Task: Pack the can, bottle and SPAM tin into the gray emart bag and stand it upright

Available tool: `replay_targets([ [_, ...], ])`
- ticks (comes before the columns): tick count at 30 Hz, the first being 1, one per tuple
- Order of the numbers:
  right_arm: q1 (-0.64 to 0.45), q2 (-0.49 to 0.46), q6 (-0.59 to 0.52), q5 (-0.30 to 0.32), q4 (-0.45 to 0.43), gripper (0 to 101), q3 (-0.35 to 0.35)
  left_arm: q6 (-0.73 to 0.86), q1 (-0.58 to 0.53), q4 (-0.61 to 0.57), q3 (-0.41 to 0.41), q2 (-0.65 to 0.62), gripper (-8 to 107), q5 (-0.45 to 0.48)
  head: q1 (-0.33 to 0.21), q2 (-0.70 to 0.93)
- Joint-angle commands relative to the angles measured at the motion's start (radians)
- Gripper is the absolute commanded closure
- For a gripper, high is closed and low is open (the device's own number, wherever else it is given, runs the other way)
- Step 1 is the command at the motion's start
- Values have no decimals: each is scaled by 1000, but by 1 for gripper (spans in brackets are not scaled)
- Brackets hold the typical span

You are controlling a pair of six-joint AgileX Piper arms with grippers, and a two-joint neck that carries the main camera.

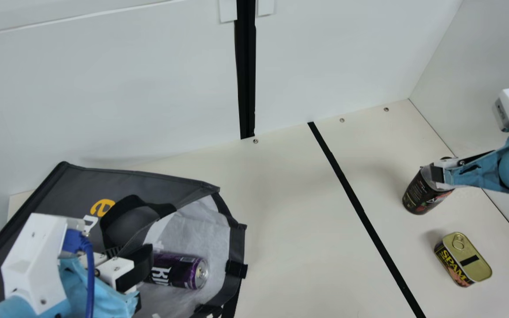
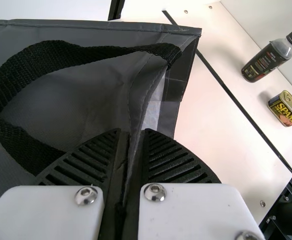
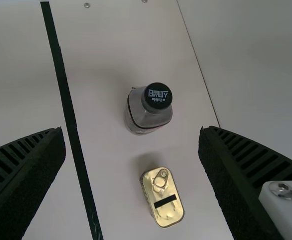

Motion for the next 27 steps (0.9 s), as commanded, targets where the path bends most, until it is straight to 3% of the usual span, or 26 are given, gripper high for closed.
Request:
replay_targets([
  [1, -4, 15, -1, -6, 3, 6, 1, 0, 0, 0, 0, 0, 107, 0, -23, -1],
  [27, -62, 253, -49, -47, 45, 6, -71, 0, 0, 0, 0, 0, 107, 0, -23, -1],
])
